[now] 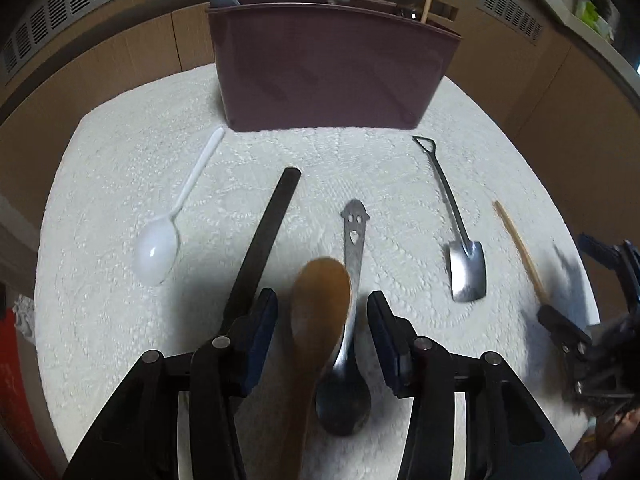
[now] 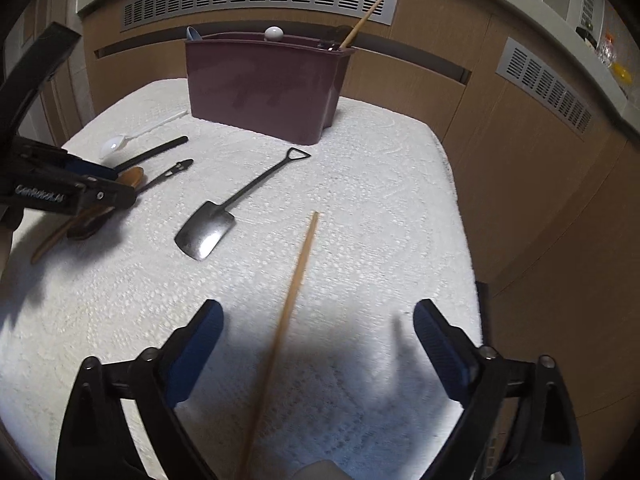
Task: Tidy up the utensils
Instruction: 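Grasp the wooden spoon with the left tool while the right tool closes on the chopstick, then lift the wooden spoon with the left tool while the right tool lifts the chopstick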
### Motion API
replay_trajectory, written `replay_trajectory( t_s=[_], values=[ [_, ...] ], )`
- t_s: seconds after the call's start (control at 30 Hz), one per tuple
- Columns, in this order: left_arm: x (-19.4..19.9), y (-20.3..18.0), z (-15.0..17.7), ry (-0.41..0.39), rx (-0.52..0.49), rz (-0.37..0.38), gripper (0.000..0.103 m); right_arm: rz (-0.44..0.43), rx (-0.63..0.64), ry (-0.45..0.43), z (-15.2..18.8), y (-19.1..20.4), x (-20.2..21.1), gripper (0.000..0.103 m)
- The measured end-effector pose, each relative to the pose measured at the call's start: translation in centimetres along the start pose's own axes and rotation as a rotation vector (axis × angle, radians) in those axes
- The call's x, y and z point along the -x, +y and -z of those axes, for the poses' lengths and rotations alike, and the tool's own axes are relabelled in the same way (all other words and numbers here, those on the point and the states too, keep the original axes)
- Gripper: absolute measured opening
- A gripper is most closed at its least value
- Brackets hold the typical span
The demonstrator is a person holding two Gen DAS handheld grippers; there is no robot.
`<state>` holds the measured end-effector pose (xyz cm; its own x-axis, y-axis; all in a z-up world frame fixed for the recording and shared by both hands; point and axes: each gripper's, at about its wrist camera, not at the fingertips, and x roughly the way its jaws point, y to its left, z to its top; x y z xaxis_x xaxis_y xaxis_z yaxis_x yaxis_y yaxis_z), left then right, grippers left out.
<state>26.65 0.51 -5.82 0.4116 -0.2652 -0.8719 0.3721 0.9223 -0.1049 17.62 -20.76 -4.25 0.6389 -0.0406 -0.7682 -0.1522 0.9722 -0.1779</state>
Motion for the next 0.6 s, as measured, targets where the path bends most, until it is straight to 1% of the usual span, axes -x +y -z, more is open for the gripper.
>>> replay_trajectory(
  t_s=[0.07,0.1,0.13,0.23,0.3,0.37,0.4,0.43,0.47,0.53,0.57,0.6],
  values=[
    [-0.1,-0.2,-0.1,-0.020,0.003,-0.020,0.038,0.014,0.012,0.009,0.2,-0.4,0.2,0.102],
    [-0.1,-0.2,0.0,-0.031,0.010,-0.023,0.032,0.009,0.016,0.022,0.2,-0.6,0.2,0.102],
    [0.0,0.0,-0.1,-0.043,0.024,-0.024,0.032,0.000,0.018,0.030,0.2,-0.7,0.3,0.102],
    [1.6,0.2,0.9,-0.131,0.066,-0.055,0.032,-0.002,-0.006,0.016,0.2,-0.9,1.0,0.101],
    [3.6,0.2,1.9,-0.208,0.097,-0.050,0.032,-0.037,-0.041,0.008,0.0,-1.1,1.4,0.086],
    [5.2,0.3,2.7,-0.266,0.127,-0.042,0.032,-0.097,-0.075,0.044,-0.6,-1.1,1.0,0.039],
    [6.1,0.3,3.2,-0.302,0.143,-0.040,0.032,-0.126,-0.093,0.074,-0.9,-1.1,0.4,0.033],
    [6.7,0.3,3.4,-0.328,0.152,-0.041,0.032,-0.155,-0.114,0.103,-1.1,-1.1,-0.2,0.029],
    [7.4,0.2,3.5,-0.358,0.162,-0.043,0.032,-0.186,-0.141,0.127,-1.3,-1.0,-0.9,0.029],
    [8.2,-0.1,3.7,-0.379,0.171,-0.038,0.032,-0.209,-0.170,0.145,-1.5,-0.8,-1.8,0.025],
    [8.5,0.0,3.9,-0.387,0.178,-0.027,0.032,-0.212,-0.174,0.148,-1.6,-0.6,-2.0,0.021],
    [8.8,0.2,4.0,-0.388,0.180,-0.019,0.032,-0.202,-0.180,0.157,-1.7,-0.5,-2.3,0.020]
  ],
)
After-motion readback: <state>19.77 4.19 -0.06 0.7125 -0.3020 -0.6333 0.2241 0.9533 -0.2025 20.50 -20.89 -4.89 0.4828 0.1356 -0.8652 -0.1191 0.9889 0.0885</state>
